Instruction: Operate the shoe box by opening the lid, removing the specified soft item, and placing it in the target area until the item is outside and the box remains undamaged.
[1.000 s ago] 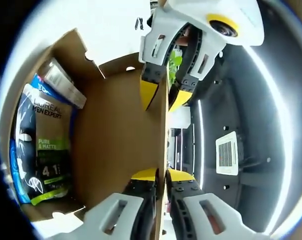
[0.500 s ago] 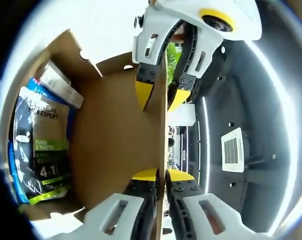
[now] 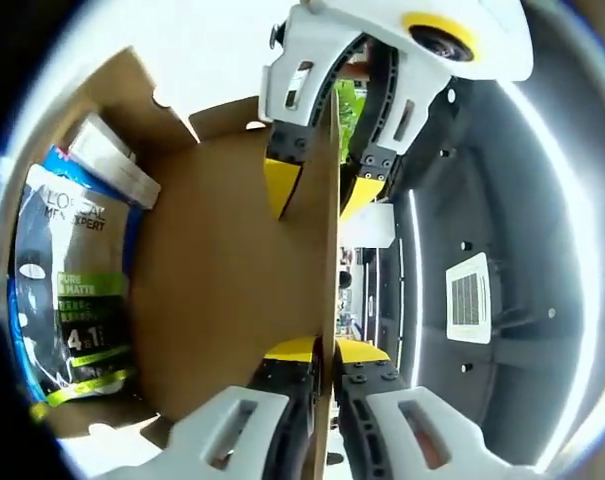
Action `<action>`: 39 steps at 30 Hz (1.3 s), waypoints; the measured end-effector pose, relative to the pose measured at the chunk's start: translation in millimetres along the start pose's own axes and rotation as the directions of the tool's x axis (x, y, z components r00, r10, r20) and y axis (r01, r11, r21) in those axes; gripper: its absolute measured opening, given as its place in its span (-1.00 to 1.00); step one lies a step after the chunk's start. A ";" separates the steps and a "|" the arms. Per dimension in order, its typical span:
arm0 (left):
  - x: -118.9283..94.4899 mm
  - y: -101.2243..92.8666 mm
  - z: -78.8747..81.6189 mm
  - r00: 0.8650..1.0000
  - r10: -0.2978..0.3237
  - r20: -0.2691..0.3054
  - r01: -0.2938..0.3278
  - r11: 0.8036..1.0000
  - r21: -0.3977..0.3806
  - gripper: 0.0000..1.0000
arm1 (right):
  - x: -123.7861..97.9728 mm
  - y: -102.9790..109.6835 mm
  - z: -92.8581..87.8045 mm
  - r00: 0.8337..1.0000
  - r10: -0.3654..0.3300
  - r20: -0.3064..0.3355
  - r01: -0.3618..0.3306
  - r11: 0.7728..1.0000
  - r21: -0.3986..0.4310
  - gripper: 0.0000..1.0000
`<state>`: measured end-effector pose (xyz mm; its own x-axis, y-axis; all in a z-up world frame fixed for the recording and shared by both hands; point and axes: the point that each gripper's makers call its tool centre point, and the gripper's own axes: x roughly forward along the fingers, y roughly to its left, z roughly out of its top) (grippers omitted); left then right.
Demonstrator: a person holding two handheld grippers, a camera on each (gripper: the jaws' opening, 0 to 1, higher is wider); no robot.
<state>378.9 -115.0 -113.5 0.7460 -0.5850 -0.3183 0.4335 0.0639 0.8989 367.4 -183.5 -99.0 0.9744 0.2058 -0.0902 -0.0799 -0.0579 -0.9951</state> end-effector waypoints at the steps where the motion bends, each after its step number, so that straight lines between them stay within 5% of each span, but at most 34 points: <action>1: -0.6 0.0 0.2 1.000 -0.006 0.005 0.006 1.000 -0.012 -0.49 | 0.2 0.2 -0.1 1.000 0.001 0.001 -0.001 1.000 0.004 -0.93; 3: -3.7 -1.6 2.8 0.999 -0.026 0.032 0.029 0.997 -0.068 -0.48 | 0.1 0.5 -0.2 1.000 0.002 0.000 -0.002 1.000 0.002 -0.93; 17: -51.5 -1.3 10.4 0.994 -0.058 0.093 0.067 0.993 -0.100 -0.43 | -0.6 0.6 -0.2 1.000 -0.005 -0.009 0.005 1.000 0.003 -0.93; 24: -75.7 -43.9 14.9 0.966 -0.227 0.125 0.245 0.957 -0.158 -0.39 | 0.2 0.5 -0.4 1.000 -0.007 -0.010 0.007 1.000 0.007 -0.93; 26: -81.1 -58.6 11.8 0.946 -0.296 0.133 0.317 0.930 -0.184 -0.33 | 0.3 0.5 -0.5 1.000 -0.008 -0.009 0.008 1.000 0.008 -0.93; 30: -91.4 -104.8 1.6 0.860 -0.487 0.152 0.510 0.810 -0.291 -0.25 | -0.1 0.7 -0.4 1.000 -0.008 -0.010 0.008 1.000 0.001 -0.93; 33: -88.6 -130.1 -12.6 0.822 -0.557 0.118 0.564 0.766 -0.309 -0.22 | 0.1 0.8 -0.5 1.000 -0.005 -0.011 0.005 1.000 -0.002 -0.93; 36: -82.4 -151.3 -31.7 0.797 -0.602 0.045 0.586 0.754 -0.297 -0.18 | -0.2 0.9 -0.3 1.000 -0.004 -0.013 0.004 1.000 -0.006 -0.93; 37: -81.7 -160.5 -36.3 0.775 -0.631 0.030 0.609 0.734 -0.300 -0.16 | -0.2 0.9 -0.2 1.000 -0.003 -0.015 0.003 1.000 -0.009 -0.93; 39: -81.4 -169.8 -35.6 0.755 -0.654 0.041 0.631 0.709 -0.315 -0.14 | 0.1 1.0 -0.3 1.000 -0.003 -0.017 0.003 1.000 -0.009 -0.93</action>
<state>262.5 -49.4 -251.0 0.2591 -0.5166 -0.8161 0.9375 -0.0689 0.3412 367.5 -183.8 -100.0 0.9781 0.1895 -0.0865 -0.0752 -0.0658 -0.9950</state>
